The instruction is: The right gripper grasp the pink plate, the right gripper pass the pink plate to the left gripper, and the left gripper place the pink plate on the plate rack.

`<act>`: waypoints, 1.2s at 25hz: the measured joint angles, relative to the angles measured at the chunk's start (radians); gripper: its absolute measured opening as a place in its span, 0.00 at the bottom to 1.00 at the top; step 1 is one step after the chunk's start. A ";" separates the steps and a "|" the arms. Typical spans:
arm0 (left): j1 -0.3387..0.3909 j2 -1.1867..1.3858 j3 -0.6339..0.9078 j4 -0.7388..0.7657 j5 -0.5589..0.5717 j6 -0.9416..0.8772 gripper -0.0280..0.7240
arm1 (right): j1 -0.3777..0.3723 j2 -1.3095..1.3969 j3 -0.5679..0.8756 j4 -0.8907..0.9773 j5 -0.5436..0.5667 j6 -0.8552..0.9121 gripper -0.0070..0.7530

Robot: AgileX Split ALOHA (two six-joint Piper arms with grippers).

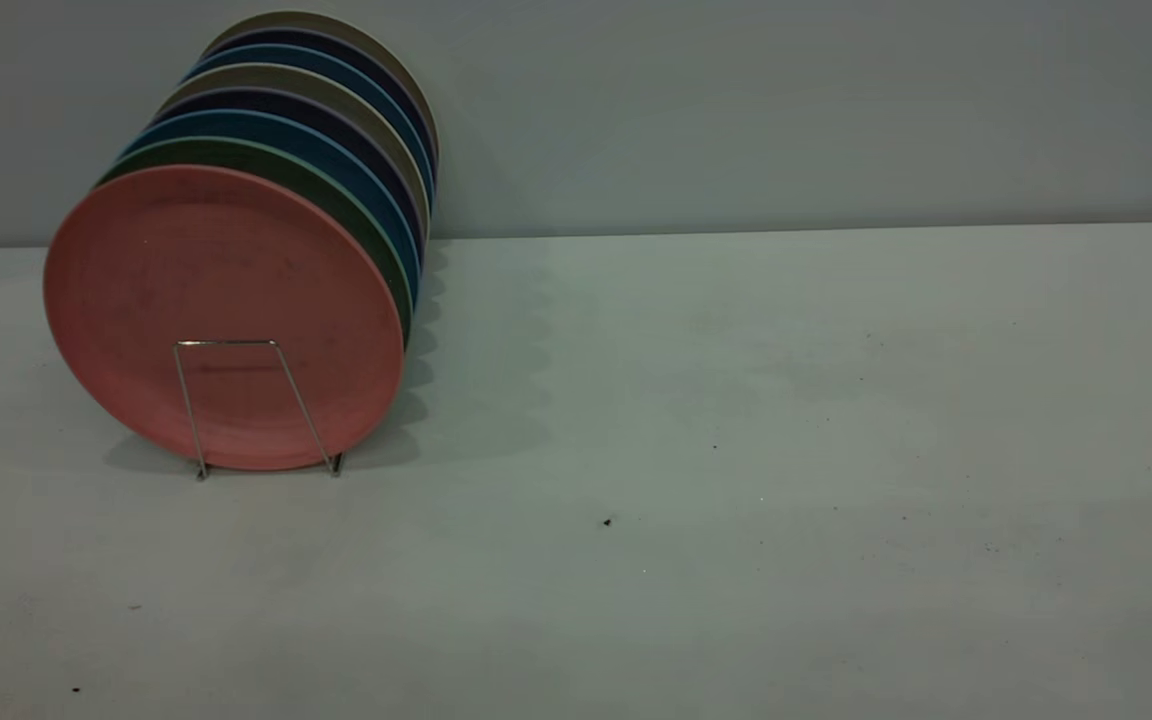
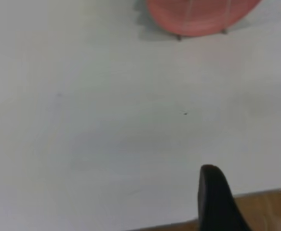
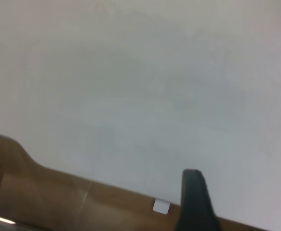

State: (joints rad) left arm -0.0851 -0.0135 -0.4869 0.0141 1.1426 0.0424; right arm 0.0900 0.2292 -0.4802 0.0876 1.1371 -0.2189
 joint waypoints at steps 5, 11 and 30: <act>0.000 0.000 0.001 -0.023 -0.004 0.008 0.57 | 0.000 0.000 0.000 0.002 -0.001 0.002 0.70; -0.001 0.000 0.001 -0.074 -0.004 0.012 0.57 | 0.000 0.000 0.000 0.007 -0.001 0.002 0.70; 0.069 -0.008 0.001 -0.078 -0.005 0.013 0.57 | -0.022 -0.170 0.000 0.015 -0.001 0.002 0.70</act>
State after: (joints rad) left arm -0.0156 -0.0217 -0.4861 -0.0635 1.1376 0.0549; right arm 0.0675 0.0596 -0.4802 0.1023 1.1361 -0.2168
